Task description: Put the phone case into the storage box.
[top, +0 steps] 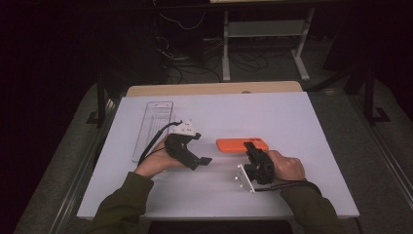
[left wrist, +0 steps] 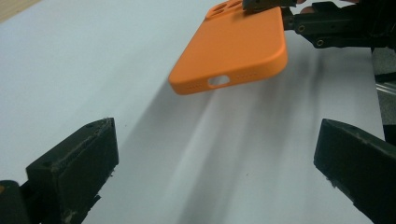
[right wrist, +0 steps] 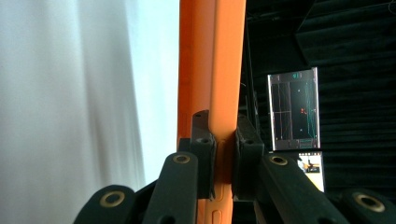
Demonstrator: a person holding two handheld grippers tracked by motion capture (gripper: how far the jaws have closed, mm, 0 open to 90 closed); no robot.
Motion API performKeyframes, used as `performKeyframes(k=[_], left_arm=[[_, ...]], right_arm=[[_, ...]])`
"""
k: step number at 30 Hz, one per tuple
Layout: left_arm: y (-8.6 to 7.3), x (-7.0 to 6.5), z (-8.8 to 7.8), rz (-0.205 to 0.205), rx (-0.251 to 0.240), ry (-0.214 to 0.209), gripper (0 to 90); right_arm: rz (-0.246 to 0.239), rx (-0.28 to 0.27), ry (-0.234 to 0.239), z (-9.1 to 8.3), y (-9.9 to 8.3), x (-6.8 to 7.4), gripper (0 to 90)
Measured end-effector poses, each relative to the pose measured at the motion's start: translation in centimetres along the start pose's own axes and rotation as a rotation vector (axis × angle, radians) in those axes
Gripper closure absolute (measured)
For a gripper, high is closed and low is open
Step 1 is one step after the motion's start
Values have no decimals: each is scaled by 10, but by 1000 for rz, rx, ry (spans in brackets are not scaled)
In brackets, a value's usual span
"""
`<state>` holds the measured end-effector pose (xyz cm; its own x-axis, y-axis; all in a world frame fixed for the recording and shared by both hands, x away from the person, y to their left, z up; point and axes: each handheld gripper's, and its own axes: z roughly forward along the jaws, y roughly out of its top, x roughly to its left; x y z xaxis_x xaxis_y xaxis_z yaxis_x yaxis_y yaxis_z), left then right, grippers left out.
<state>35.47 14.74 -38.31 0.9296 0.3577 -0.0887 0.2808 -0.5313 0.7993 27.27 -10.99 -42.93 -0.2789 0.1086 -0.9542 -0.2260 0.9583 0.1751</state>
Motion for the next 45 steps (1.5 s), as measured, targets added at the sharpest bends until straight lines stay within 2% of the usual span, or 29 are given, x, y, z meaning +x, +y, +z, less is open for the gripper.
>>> performKeyframes(k=[4,8,11,16,20,22,23,24,25,27,30,35,38,43,45], left_arm=[[-4,5,-2,8,7,0,0],[-9,8,-2,-6,4,6,0],[-11,9,-2,-23,-2,3,0],[-11,10,-2,-15,0,-2,0],[-12,10,0,-16,7,-4,0],[-13,10,0,-20,-1,-9,0],[-13,10,-1,-31,-8,-14,0],[-14,11,-1,-26,-12,-16,0],[-14,12,-2,-25,-18,-17,0],[-14,12,-2,-32,-21,-18,0],[-14,12,-1,-20,-12,-19,0],[-14,12,-1,-31,-6,-22,0],[-14,13,-2,-22,-8,-22,0],[-14,12,-1,-45,-21,-24,0],[-14,12,-1,-35,-20,-23,0]], right_arm=[[18,1,-9,-1,-1,-2,801],[47,7,-2,-2,-1,-2,801],[42,1,-6,-2,-2,-3,801],[51,-1,-11,-3,-2,-5,802],[77,4,-3,-3,-2,-5,802],[79,2,-2,-4,-2,-6,802],[99,-1,-7,-4,-2,-5,802],[84,-3,1,-3,-2,-7,801],[88,-3,2,-4,-3,-7,802],[114,-16,-23,-3,-3,-9,802],[129,-11,-12,-3,-4,-10,802],[163,-2,15,-3,-4,-10,801],[184,6,30,-2,-5,-12,801],[212,11,36,-1,-6,-15,802],[241,17,47,-1,-6,-15,801]])
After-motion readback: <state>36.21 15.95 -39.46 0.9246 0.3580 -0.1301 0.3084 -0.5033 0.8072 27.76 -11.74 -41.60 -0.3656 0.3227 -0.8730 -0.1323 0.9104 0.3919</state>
